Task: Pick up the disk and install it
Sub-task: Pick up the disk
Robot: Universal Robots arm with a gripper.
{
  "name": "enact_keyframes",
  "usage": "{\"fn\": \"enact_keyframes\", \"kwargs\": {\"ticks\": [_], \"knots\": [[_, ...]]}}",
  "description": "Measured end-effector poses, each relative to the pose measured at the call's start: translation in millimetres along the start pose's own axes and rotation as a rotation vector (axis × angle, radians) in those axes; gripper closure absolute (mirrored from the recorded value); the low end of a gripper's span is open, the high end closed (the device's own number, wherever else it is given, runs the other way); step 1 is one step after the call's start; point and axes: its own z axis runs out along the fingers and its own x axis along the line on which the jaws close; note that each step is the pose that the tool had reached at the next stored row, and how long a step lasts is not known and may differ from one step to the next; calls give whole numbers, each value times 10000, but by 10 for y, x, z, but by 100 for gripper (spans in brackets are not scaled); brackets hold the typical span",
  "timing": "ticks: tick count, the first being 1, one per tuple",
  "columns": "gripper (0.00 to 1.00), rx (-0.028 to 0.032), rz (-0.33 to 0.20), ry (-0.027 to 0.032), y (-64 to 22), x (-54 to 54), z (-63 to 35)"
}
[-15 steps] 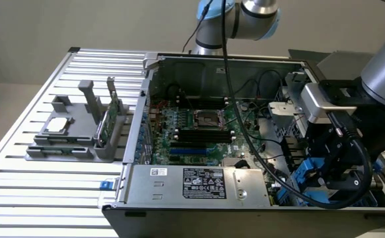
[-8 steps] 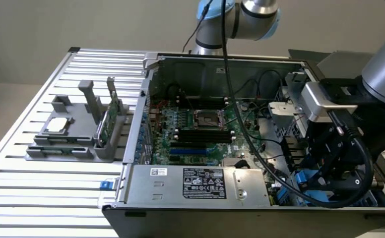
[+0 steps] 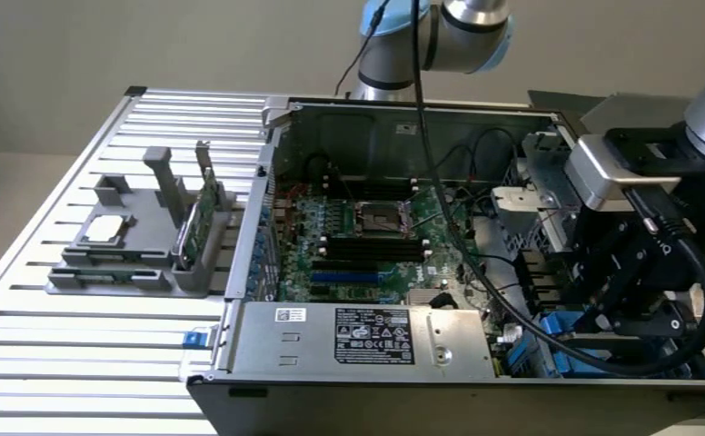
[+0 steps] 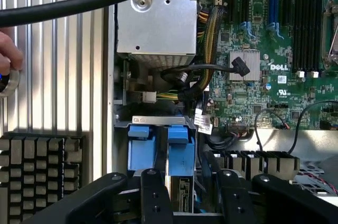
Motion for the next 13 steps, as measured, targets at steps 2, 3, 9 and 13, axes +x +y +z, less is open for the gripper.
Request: {"fn": "enact_keyframes", "kwargs": {"ticks": [2,3,9,13], "knots": [[68,1,-75,4,-18,0,-1],[74,1,-113,8,-29,-1,-2],[89,2,-320,19,-112,0,-6],[89,3,-463,28,-185,1,-9]]}}
